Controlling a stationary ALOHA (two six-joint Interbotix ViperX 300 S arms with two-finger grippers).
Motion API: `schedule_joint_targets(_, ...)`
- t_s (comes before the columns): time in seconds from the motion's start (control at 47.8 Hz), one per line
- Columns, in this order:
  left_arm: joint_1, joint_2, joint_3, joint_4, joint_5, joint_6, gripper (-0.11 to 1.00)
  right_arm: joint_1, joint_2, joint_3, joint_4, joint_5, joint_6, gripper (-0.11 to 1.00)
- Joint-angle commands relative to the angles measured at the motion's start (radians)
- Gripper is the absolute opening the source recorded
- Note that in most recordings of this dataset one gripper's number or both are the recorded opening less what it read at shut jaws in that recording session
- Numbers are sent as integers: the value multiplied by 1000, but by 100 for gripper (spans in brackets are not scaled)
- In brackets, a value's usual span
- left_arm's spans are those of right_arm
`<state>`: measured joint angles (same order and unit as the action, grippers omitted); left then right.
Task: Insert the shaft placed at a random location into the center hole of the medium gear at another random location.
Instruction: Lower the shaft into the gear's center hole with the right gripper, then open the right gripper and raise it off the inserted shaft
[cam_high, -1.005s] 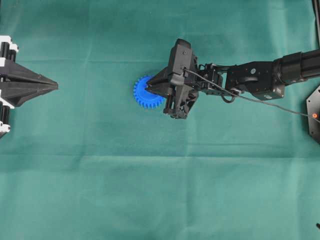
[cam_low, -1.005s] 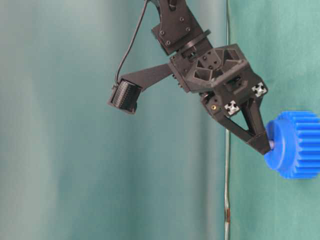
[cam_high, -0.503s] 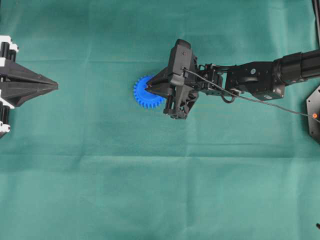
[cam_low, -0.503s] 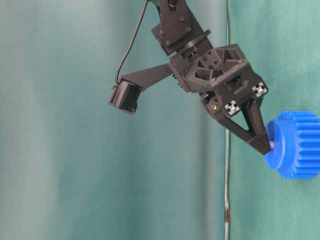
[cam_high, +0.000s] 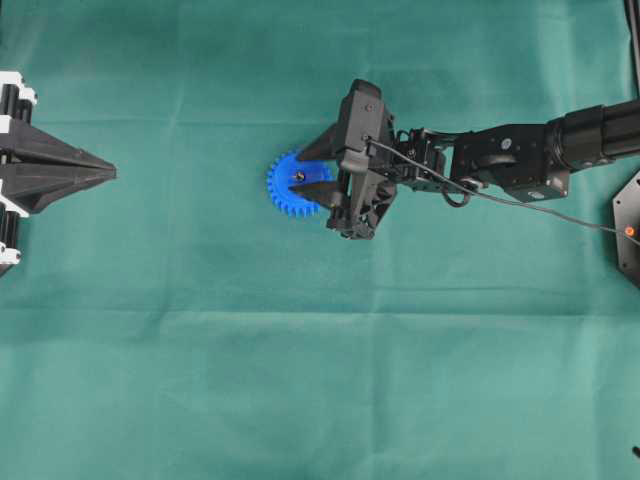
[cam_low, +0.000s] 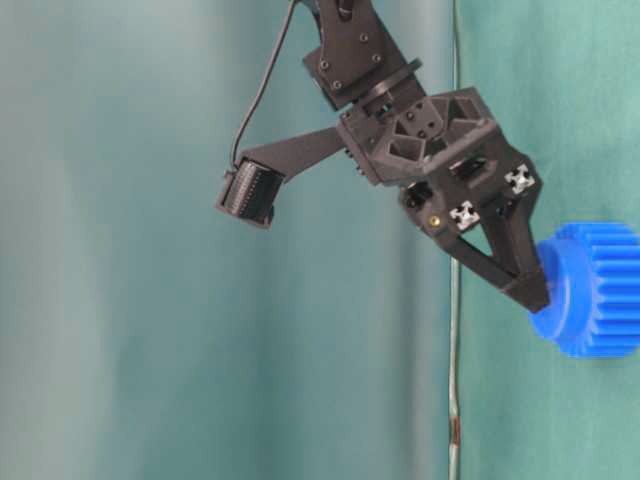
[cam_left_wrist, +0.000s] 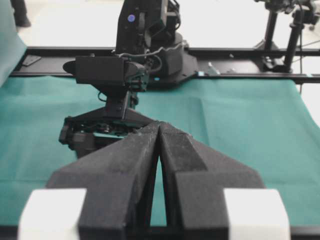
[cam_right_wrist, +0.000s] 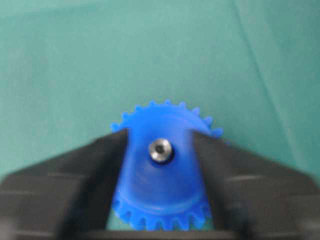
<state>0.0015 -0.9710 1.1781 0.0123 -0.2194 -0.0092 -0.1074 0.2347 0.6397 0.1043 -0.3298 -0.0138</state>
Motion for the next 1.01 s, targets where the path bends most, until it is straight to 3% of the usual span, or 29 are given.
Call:
schedule_joint_targets(0.0,0,5,-25,3,-6,-2,0,5,-15,-21,2,-3,6,77)
schedule_joint_targets(0.063,0,5,-26,3,-6,-3,0,5,-15,-21,0,-3,6,83)
schedule_joint_targets(0.356,0,5,-26,3,-6,-3,0,11,-31,-23,2,-3,6,79)
schedule_joint_targets(0.984,0,5,-26,3,-5,-2,0,11,-331,2,-9,158,-3,79)
